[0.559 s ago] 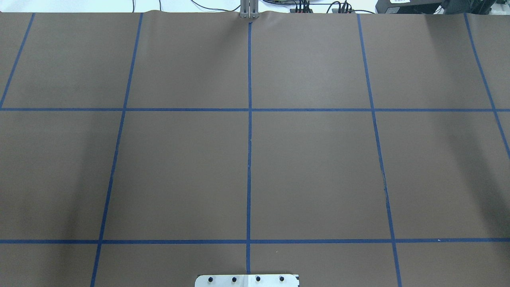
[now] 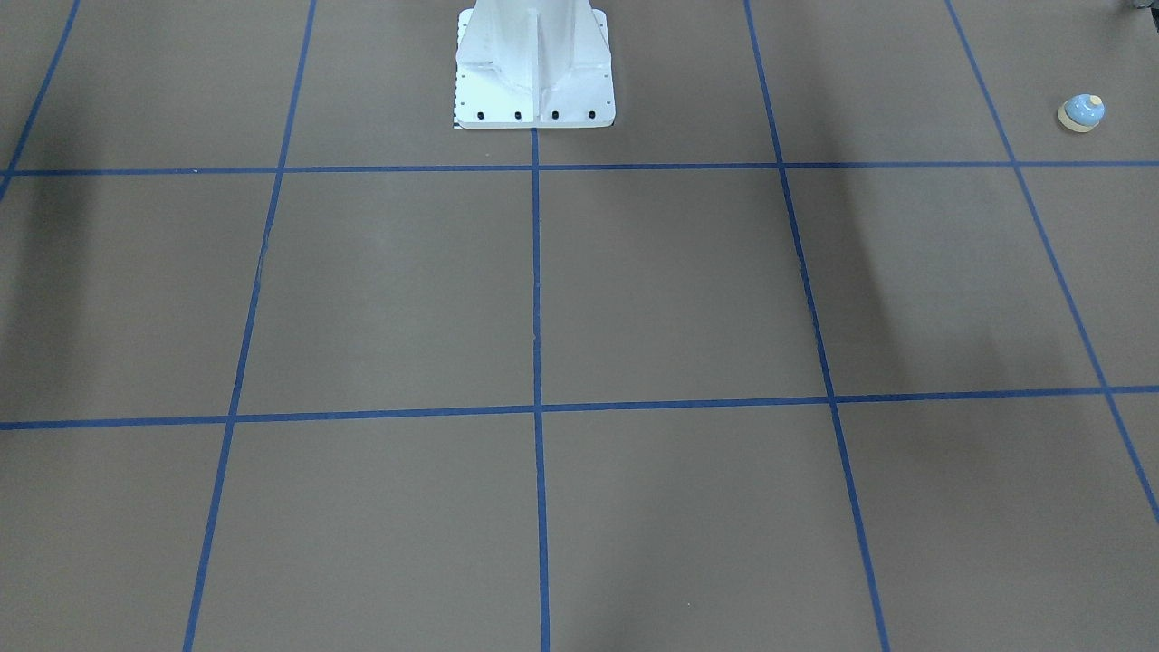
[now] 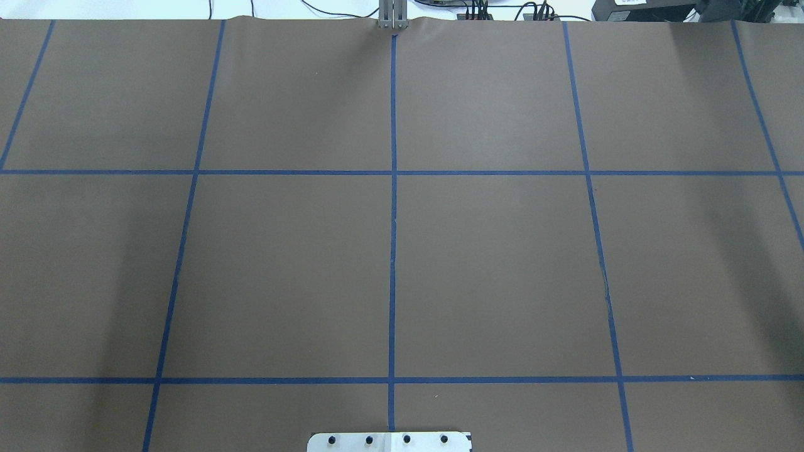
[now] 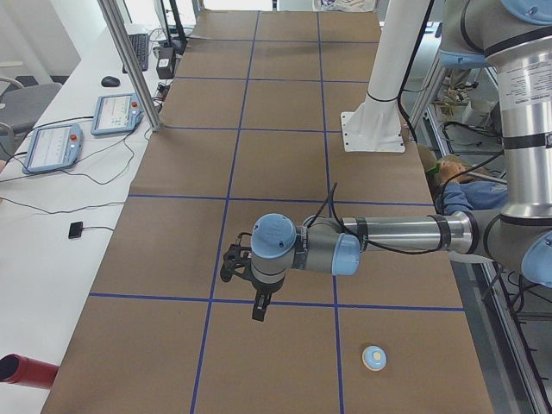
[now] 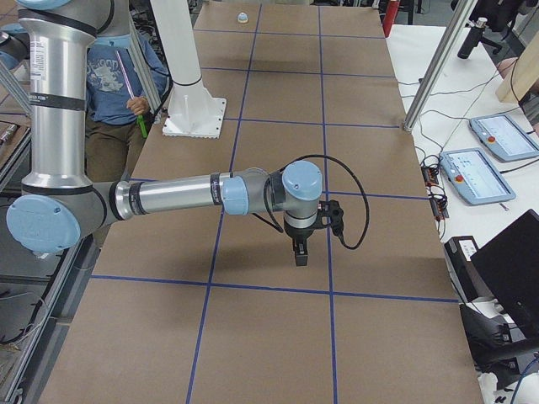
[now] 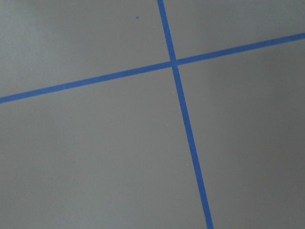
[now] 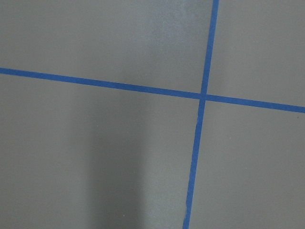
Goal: Place and press bell with both arms
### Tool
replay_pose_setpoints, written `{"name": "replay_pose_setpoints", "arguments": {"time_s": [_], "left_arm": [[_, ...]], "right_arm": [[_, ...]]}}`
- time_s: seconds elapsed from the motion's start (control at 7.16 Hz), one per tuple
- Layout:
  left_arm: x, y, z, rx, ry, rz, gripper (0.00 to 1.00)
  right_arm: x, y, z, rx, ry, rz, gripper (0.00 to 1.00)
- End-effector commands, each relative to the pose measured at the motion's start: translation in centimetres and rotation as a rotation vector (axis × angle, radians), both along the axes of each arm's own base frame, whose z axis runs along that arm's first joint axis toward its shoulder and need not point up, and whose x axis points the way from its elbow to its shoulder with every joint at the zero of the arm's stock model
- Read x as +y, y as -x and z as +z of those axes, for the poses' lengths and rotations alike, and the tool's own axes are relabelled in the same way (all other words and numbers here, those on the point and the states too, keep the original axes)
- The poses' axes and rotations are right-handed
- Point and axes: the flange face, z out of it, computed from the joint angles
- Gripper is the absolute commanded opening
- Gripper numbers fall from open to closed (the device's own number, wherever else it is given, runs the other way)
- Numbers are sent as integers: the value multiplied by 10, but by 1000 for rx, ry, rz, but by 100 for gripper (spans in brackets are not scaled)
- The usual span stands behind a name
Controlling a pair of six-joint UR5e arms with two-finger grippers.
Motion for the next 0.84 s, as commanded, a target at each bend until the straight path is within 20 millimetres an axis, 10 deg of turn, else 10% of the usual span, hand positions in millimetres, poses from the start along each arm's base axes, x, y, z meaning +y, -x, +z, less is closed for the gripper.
{"name": "replay_pose_setpoints", "arguments": {"time_s": [0.0, 0.7], "left_arm": [[12, 0, 1, 7, 4, -3, 100], [18, -4, 18, 33, 66, -15, 99]], "right_arm": [[3, -1, 11, 11, 18, 1, 100], [7, 1, 17, -1, 28, -4, 100]]}}
